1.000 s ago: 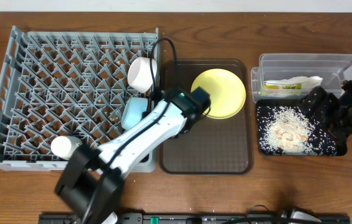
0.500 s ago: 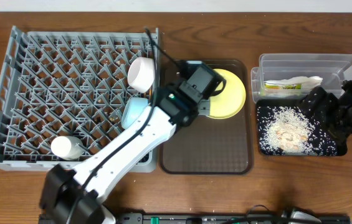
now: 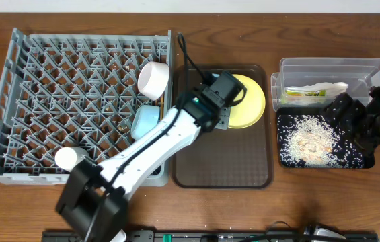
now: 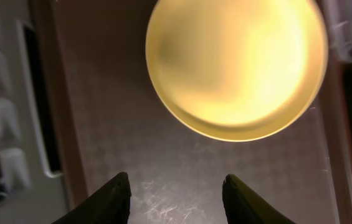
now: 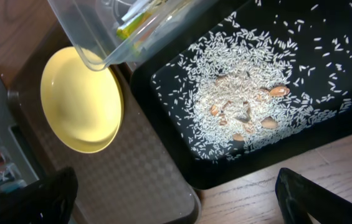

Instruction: Sort waste into correct bins and load items into the dishwasher

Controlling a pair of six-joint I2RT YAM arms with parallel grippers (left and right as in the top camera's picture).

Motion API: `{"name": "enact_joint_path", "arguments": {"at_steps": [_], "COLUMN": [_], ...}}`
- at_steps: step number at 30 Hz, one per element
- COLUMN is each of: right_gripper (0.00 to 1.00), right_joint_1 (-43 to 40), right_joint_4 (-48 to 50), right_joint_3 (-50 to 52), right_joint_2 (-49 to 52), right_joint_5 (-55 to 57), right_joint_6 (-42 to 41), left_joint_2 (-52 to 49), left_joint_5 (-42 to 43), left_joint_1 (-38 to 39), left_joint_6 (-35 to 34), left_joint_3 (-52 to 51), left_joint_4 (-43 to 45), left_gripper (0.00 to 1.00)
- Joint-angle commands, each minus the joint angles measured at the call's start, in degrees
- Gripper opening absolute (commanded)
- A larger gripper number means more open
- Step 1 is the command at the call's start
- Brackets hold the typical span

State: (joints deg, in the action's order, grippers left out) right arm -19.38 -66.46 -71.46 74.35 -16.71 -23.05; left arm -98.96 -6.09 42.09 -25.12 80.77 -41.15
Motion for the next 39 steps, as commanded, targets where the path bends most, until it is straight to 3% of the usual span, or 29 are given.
{"name": "enact_joint_path", "arguments": {"at_steps": [1,6,8,10,14,18,21,24,32,36,39], "right_gripper": [0.99,0.99,0.80,0.78,0.74,0.67,0.67,0.72,0.74,0.72,0.55], "right_joint_1": [-0.37,-0.35,1.11,4.50,18.53,31.63,38.86,43.25,44.35,43.65,43.30], "right_joint_4": [1.49,6.93,7.91,7.78,6.23,6.56,9.75,14.82,20.85,22.38,23.63], "right_joint_3": [0.07,0.07,0.09,0.09,0.70,2.12,3.04,3.13,3.13,3.13,3.13], "right_joint_2": [-0.46,-0.48,0.11,0.85,3.54,7.41,11.80,17.25,29.62,34.84,37.03], "right_joint_5": [0.72,-3.78,-10.54,-12.68,-1.53,11.89,19.28,21.68,22.47,22.25,22.27], "right_joint_6": [-1.81,-5.84,-5.86,-5.90,-12.24,-26.80,-35.06,-36.92,-45.38,-45.72,-45.22], "left_joint_2": [6.56,14.97,18.08,20.85,25.81,27.58,27.52,27.23,27.10,27.10,27.10], "left_joint_5": [0.09,0.07,0.09,0.09,0.09,0.09,0.09,0.09,0.09,0.09,0.09], "left_joint_1": [-0.74,-2.95,-4.42,-5.86,-7.89,-8.02,-8.02,-8.02,-8.02,-8.02,-8.02], "left_joint_6": [4.55,5.18,5.18,5.16,5.16,5.18,5.18,5.18,5.16,5.16,5.16], "left_joint_3": [0.17,0.17,0.17,0.17,0.17,0.17,0.17,0.17,0.17,0.17,0.17], "left_joint_4": [-0.57,-5.57,-7.74,-9.11,-9.60,-9.97,-11.52,-12.85,-13.64,-13.64,-13.64], "left_gripper": [0.50,0.51,0.52,0.55,0.57,0.59,0.59,0.59,0.60,0.61,0.61]}}
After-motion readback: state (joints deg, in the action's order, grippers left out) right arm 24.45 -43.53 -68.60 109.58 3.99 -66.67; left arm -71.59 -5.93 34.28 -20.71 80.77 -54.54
